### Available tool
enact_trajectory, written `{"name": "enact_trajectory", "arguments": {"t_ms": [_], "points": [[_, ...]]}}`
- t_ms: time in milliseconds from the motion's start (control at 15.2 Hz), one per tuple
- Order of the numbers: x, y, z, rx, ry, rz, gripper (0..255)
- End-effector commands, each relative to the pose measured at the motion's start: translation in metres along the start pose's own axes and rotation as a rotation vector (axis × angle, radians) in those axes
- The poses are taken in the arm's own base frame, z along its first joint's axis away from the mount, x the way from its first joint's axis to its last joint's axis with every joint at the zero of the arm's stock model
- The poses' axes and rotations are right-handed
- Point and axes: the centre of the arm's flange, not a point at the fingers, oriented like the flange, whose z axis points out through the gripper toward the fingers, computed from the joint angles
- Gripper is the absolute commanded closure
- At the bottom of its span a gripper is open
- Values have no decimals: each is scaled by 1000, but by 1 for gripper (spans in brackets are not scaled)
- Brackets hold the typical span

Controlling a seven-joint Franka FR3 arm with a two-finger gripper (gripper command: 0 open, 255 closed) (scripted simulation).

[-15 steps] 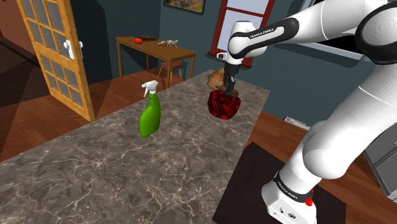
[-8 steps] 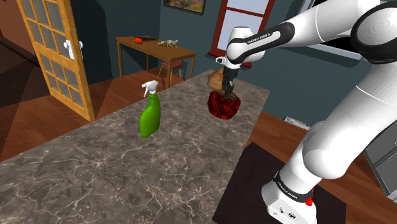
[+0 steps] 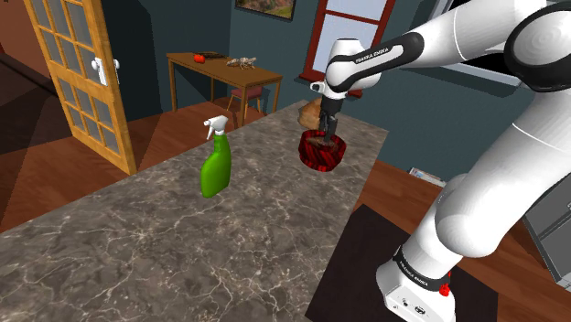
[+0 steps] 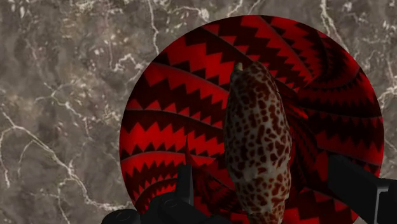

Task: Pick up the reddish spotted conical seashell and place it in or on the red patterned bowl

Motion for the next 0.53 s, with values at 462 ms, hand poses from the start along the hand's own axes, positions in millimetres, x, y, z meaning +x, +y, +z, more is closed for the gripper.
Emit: {"name": "enact_trajectory", "arguments": {"t_ms": [462], "points": [[0,0,-50,0,0,0,0]]}}
